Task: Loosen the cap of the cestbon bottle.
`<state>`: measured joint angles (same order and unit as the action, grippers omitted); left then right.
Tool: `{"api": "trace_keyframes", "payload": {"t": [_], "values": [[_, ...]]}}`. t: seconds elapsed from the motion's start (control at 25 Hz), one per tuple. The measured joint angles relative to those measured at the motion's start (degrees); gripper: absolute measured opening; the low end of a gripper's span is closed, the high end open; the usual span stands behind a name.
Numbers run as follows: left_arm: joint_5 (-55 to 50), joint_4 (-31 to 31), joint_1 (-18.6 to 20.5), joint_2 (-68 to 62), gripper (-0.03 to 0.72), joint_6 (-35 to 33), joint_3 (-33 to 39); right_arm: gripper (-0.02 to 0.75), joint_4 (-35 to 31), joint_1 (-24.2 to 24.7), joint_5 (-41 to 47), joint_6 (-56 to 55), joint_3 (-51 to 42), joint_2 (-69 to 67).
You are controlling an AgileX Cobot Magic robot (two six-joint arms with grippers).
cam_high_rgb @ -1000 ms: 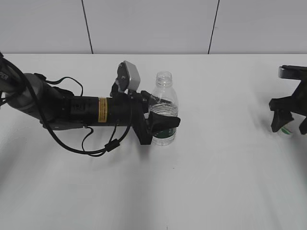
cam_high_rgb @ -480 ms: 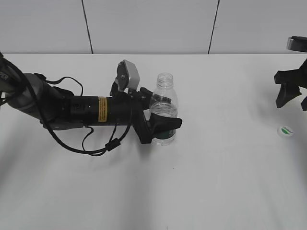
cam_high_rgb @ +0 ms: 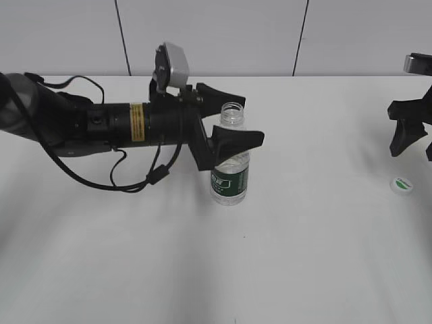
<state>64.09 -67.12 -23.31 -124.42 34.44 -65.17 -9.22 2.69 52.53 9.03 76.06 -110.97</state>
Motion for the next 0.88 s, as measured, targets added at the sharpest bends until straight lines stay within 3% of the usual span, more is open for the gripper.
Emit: {"api": "trace_keyframes", "payload": {"t": [0.24,0.44,0.64,0.88], "values": [[-3.6,0.0,0.0,9.0,0.559,4.7,0.0,0.498,-0.1,0.0,5.4,-0.1,1.2,0.0],[-15.1,1.5,0.0,17.5,0.559,8.4,0.0,0.498,-0.1,0.0,11.7,-0.1,7.8,0.0],[-36.9,9.3,0.0,27.8,0.558,13.4,0.0,0.498,-0.8,0.0,16.5,-0.2,16.3,0.0],[-76.3,16.5,0.0,37.3,0.526,14.1,0.0,0.498,-1.2,0.0,16.6,-2.8,20.4,0.2]]}}
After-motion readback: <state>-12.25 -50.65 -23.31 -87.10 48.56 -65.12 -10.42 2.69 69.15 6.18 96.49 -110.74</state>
